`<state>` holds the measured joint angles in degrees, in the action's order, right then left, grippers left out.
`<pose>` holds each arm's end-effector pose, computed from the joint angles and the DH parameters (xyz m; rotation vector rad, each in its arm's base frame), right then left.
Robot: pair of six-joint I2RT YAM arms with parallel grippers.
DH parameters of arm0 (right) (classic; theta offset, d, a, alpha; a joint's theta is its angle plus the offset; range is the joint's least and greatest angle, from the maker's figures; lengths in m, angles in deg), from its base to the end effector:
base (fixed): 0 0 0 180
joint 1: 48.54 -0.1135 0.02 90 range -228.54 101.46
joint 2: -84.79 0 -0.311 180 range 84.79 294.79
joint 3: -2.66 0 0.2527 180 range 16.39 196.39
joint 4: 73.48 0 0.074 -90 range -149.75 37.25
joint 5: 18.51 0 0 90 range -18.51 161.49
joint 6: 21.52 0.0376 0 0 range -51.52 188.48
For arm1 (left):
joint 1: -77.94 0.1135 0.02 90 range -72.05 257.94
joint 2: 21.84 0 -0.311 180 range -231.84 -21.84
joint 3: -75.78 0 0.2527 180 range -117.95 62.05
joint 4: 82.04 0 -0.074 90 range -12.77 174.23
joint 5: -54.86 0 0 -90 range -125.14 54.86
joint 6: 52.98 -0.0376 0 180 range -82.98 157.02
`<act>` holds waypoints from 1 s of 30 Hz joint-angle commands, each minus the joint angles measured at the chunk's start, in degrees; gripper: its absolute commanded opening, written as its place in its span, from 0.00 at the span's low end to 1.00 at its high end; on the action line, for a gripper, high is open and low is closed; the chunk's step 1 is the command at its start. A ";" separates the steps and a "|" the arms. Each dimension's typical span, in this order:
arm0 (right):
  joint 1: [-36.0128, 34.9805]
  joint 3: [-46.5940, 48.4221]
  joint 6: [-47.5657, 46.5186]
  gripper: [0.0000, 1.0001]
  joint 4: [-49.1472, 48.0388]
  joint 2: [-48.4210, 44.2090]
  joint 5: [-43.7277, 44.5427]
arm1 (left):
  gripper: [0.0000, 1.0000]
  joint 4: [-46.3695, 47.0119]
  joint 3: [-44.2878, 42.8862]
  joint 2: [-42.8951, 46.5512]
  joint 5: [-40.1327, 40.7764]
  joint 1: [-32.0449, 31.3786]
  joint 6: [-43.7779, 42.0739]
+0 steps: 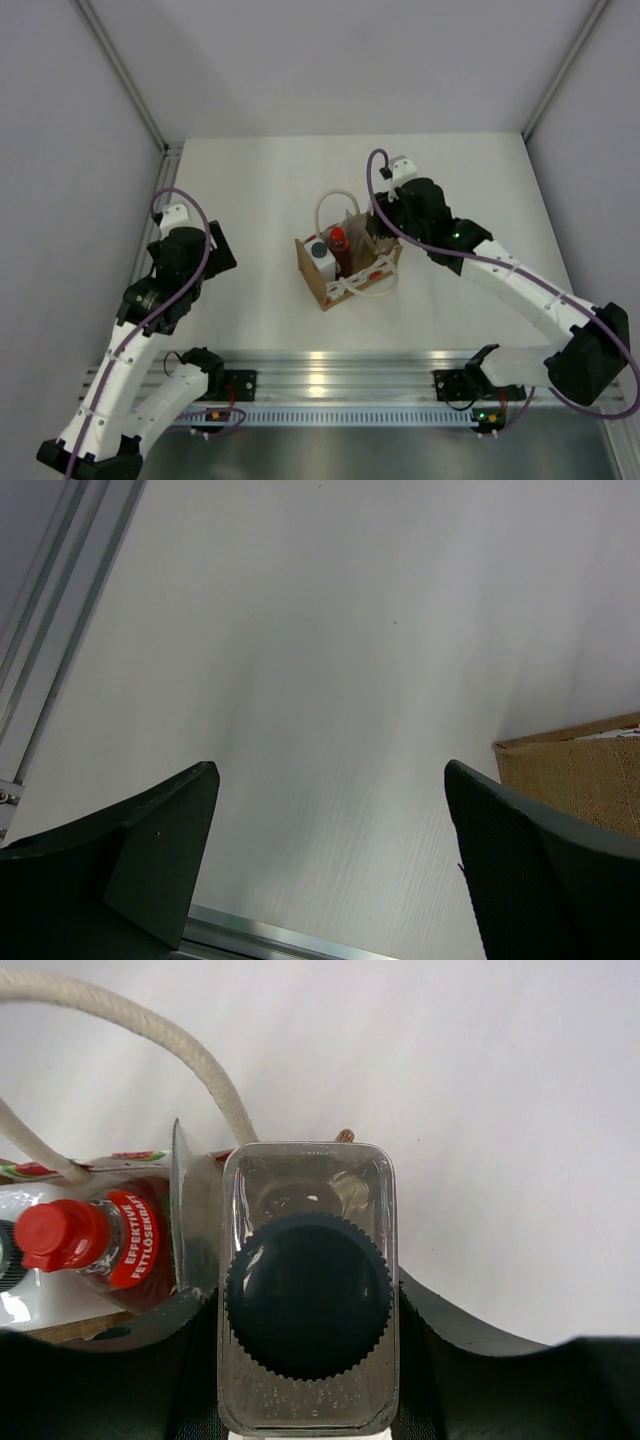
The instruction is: Take the personal care products out of the canvas bag
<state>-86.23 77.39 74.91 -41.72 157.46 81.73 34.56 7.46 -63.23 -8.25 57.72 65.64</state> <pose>0.2227 0.1636 0.3645 -0.4583 2.0416 0.2823 0.0983 -0.0181 0.3697 -0.4091 2.0900 0.0194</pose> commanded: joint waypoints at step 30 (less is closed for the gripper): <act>28.54 -8.06 -0.64 0.00 -28.33 -9.56 1.37 | 0.99 2.12 0.27 2.10 0.26 0.28 0.65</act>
<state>-60.88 70.74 72.84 -46.73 148.63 85.55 34.56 7.57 -61.67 -8.29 57.72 65.84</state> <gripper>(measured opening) 0.478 0.987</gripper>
